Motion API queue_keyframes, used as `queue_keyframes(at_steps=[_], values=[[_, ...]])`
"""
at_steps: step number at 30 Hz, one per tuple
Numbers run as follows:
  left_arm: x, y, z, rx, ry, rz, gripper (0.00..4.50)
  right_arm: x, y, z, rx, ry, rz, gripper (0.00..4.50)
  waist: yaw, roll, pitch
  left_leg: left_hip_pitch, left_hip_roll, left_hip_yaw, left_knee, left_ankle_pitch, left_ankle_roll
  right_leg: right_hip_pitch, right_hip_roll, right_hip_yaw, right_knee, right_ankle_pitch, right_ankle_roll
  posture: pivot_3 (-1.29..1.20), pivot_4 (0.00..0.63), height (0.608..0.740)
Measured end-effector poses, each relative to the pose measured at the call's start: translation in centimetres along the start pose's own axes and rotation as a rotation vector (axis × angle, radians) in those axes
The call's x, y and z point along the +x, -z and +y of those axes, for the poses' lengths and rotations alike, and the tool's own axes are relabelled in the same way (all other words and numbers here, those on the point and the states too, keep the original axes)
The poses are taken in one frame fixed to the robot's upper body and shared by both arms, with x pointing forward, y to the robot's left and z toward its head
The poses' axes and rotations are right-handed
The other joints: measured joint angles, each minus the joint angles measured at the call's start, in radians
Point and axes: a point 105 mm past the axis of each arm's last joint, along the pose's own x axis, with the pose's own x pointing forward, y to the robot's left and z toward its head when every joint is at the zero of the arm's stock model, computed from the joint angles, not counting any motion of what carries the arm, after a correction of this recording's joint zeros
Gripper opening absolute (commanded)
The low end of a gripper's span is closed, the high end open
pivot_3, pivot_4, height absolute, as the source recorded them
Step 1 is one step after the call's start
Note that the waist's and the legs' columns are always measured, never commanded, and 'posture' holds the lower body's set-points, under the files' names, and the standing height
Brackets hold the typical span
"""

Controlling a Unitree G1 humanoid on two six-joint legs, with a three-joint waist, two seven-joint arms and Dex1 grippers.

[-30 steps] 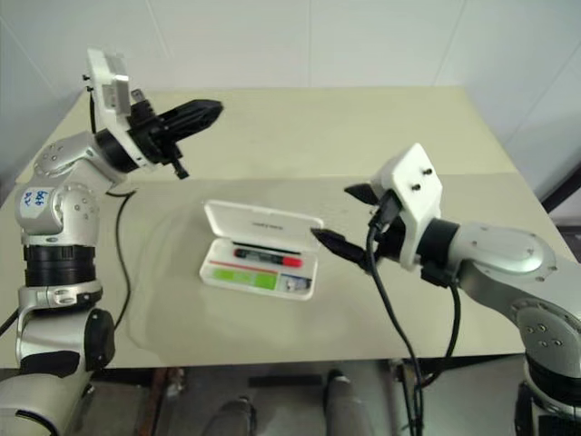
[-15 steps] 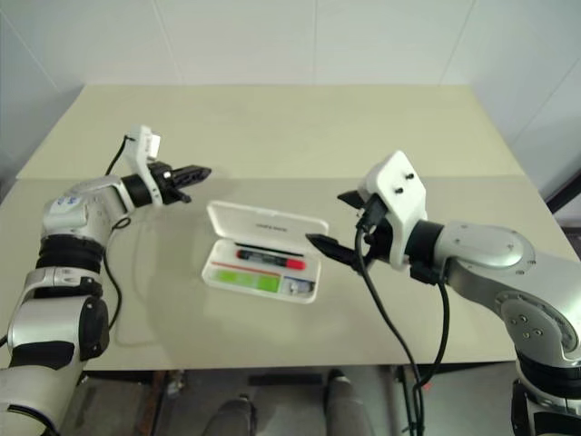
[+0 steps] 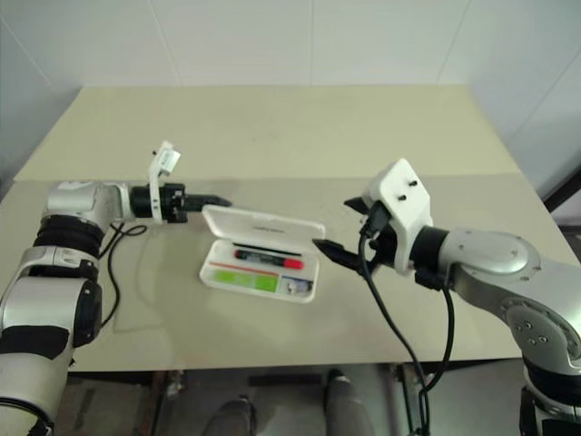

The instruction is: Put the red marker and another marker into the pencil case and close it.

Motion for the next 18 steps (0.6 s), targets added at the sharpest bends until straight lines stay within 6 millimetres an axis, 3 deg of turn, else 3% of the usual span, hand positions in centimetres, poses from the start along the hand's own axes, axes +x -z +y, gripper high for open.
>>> queue_keyframes(at_steps=[6,13,18], values=[[-0.8,0.5,-1.1,0.045,0.037,0.078,0.02,-0.2,0.1,0.2,-0.003,0.005,0.002,4.50,-0.001,0.000,0.000,0.000,0.000,0.000,0.000,0.000,0.000,0.000,0.000,0.000,0.000,0.000,0.000,0.00,0.150,0.740],[-0.3,4.2,-2.0,-0.007,0.070,0.226,0.02,-0.2,0.4,0.2,0.005,0.014,0.008,4.50,0.000,0.000,0.000,0.000,0.000,0.000,0.001,0.000,0.001,0.000,0.000,0.000,0.001,-0.004,-0.007,0.00,0.150,0.740],[0.5,5.5,-2.7,-0.013,0.091,0.276,0.02,-0.2,0.4,0.1,0.005,0.020,0.008,4.50,0.001,0.000,0.000,0.000,0.000,0.000,0.002,0.000,0.001,0.000,0.000,0.000,0.001,-0.004,-0.007,0.00,0.150,0.740]])
